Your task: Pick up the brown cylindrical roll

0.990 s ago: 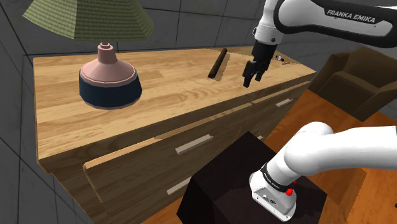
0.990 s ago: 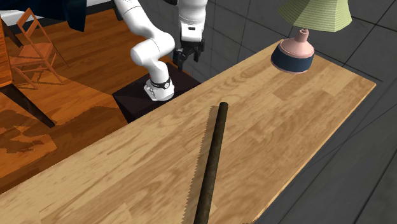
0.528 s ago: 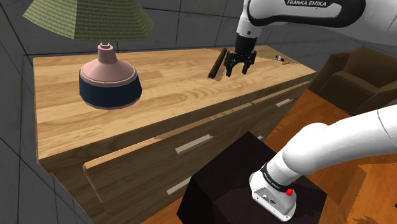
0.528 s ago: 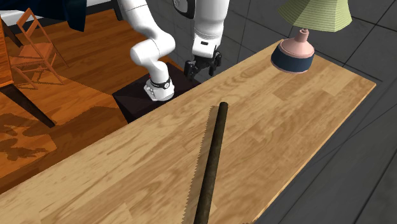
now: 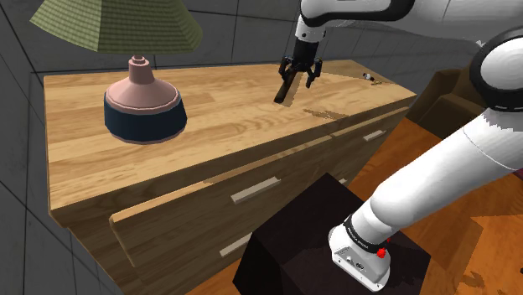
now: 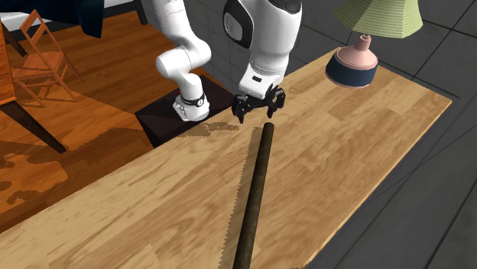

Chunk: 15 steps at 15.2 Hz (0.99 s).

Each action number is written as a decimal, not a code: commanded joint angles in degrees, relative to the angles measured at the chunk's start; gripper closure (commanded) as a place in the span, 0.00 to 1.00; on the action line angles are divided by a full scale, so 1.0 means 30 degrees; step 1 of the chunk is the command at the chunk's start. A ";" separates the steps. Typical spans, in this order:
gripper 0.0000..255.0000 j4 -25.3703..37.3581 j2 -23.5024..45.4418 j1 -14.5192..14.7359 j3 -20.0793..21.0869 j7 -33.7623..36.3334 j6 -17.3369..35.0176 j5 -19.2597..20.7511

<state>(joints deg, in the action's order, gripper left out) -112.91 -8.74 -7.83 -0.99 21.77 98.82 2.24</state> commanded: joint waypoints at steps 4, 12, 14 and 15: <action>0.00 0.3568 0.3463 -0.0586 -0.0433 0.2442 0.0072 -0.0012; 0.00 1.0171 0.8803 -0.1642 -0.1590 0.5659 -0.0900 -0.0442; 0.00 1.1649 0.9882 -0.1911 -0.1837 0.6230 -0.1247 -0.0602; 0.00 1.1362 0.9862 -0.1907 -0.1832 0.6240 -0.0981 -0.0598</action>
<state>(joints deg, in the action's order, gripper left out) -79.29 20.27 -13.29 -6.26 40.14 95.69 0.55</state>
